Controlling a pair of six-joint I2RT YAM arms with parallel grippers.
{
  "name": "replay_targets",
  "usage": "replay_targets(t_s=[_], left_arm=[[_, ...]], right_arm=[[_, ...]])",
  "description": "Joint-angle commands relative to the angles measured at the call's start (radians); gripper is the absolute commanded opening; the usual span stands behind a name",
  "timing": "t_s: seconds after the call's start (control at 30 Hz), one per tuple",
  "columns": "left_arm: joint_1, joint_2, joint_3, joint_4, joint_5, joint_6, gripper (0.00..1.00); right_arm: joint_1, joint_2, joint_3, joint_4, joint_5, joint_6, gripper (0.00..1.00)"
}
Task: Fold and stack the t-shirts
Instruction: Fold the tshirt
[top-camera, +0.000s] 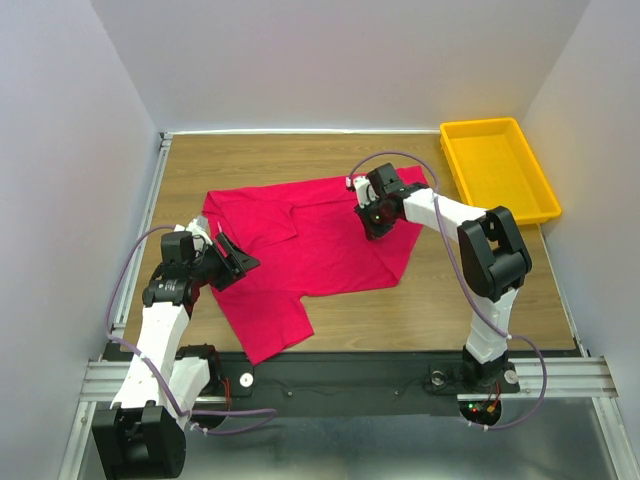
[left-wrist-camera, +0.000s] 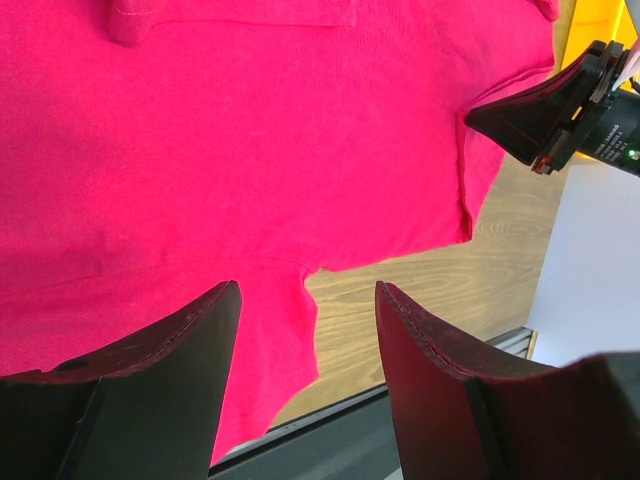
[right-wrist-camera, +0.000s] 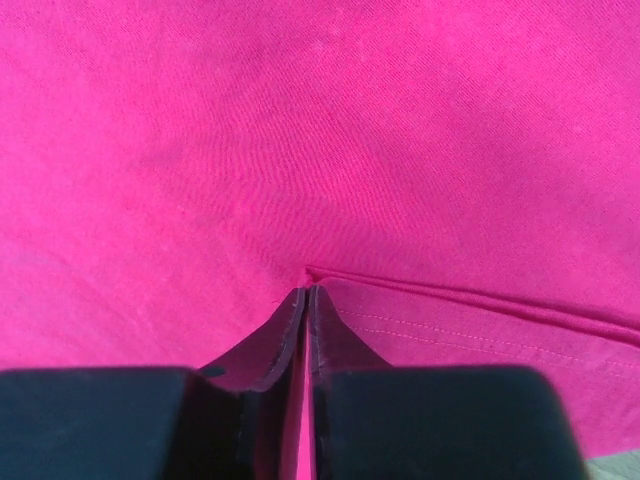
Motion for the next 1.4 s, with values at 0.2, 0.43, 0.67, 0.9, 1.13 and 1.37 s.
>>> replay_targets(t_s=[0.2,0.43,0.67,0.9,1.13,1.37], left_arm=[[-0.005,-0.029,-0.020,-0.009,-0.017,-0.010,0.67],[-0.005,-0.030,-0.022,-0.015,-0.022,-0.021,0.67],[-0.005,-0.034,0.002,-0.036,-0.002,0.007,0.67],[-0.036,-0.010,0.137,-0.082,0.010,0.128,0.67],[-0.147,0.062,0.314,-0.114,-0.002,0.229,0.65],[-0.377,0.077,0.496,-0.157,-0.066,0.381,0.64]], right_arm=[[0.017,-0.046,-0.010,0.032,-0.008,0.033,0.34],[0.055,-0.005,-0.030,0.033,0.052,0.036,0.38],[0.055,-0.040,-0.030,0.033,0.092,0.039,0.18],[0.054,-0.121,-0.030,0.032,0.088,0.042,0.13],[0.037,-0.147,-0.047,0.032,0.052,0.031,0.00],[-0.077,-0.237,-0.092,0.029,-0.150,-0.036,0.00]])
